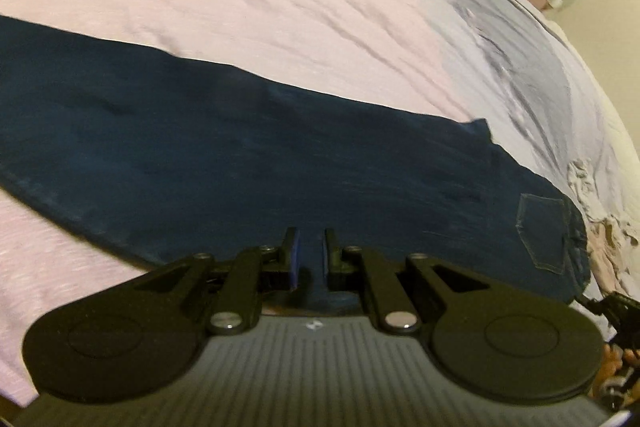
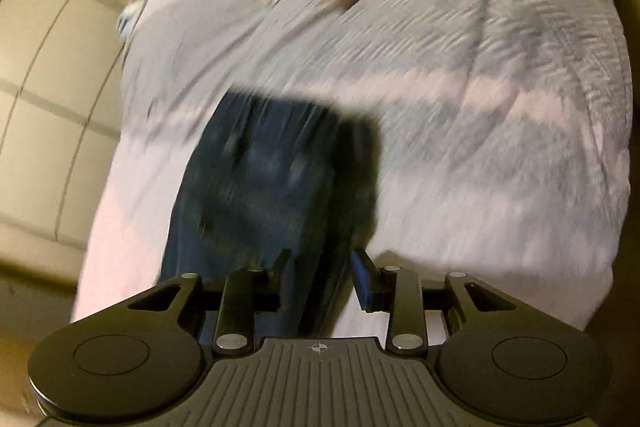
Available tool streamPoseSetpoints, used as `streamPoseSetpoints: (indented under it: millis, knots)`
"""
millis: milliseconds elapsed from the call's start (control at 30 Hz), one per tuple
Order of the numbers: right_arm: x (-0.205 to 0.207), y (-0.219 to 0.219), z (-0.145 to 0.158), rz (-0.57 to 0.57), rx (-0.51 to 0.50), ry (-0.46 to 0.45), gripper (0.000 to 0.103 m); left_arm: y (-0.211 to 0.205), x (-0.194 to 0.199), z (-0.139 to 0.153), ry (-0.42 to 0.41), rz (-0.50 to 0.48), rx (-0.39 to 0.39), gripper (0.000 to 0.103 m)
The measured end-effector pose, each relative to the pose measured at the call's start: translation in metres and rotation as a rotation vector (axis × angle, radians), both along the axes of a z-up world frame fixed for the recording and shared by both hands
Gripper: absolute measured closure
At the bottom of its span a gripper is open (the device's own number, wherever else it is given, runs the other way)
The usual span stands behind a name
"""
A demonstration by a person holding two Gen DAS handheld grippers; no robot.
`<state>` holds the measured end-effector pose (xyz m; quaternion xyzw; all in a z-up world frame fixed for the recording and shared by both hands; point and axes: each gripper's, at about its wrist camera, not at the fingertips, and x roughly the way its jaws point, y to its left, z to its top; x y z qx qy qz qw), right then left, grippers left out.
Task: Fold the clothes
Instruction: 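Stretch the jeans lengthwise with both grippers and lay them flat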
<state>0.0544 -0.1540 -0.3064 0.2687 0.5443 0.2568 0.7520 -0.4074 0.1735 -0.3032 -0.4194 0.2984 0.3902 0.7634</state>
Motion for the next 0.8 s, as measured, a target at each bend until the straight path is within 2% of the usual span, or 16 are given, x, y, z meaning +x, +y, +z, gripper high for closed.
streamPoseSetpoints:
  millis: [67,200,267,300,367,400,433,500,567,633,700,767,800]
  knots:
    - [0.008,-0.002,-0.003,-0.015,0.031,0.001,0.068,0.002,0.009,-0.003,-0.007,-0.027,-0.009,0.097]
    - [0.017,-0.001,-0.002,-0.017,0.025,-0.013,0.068,0.012,0.024,-0.009,-0.009,-0.078,-0.028,0.097]
    - [0.019,0.006,0.0,-0.001,0.009,-0.051,0.096,0.016,0.032,-0.011,-0.01,-0.103,-0.038,0.097]
    - [0.015,0.007,0.01,0.018,-0.012,-0.103,0.099,0.02,0.035,-0.013,-0.006,-0.117,-0.04,0.097]
    - [0.002,0.011,0.027,0.052,-0.06,-0.214,0.1,0.027,0.039,-0.019,0.006,-0.137,-0.052,0.097]
    - [-0.004,0.013,0.028,0.061,-0.104,-0.248,0.1,0.031,0.042,-0.024,0.01,-0.143,-0.067,0.097]
    - [-0.005,0.017,0.022,0.063,-0.163,-0.243,0.099,0.035,0.044,-0.028,0.015,-0.152,-0.081,0.097]
    - [0.002,0.025,0.005,0.042,-0.232,-0.174,0.095,0.042,0.051,-0.031,0.023,-0.176,-0.101,0.097]
    - [0.007,0.032,0.01,0.013,-0.279,-0.153,0.071,0.05,0.056,-0.027,0.024,-0.216,-0.095,0.097]
    - [0.006,0.039,0.031,-0.001,-0.359,-0.185,0.06,0.062,0.062,-0.021,0.021,-0.26,-0.103,0.097]
    - [0.005,0.048,0.051,-0.015,-0.42,-0.235,0.06,0.078,0.072,-0.013,-0.003,-0.302,-0.119,0.096]
    - [0.006,0.062,0.068,-0.017,-0.422,-0.34,0.059,0.094,0.089,-0.003,-0.034,-0.373,-0.094,0.091]
    - [0.009,0.071,0.071,0.01,-0.398,-0.359,0.059,0.102,0.099,0.002,-0.049,-0.411,-0.08,0.087]
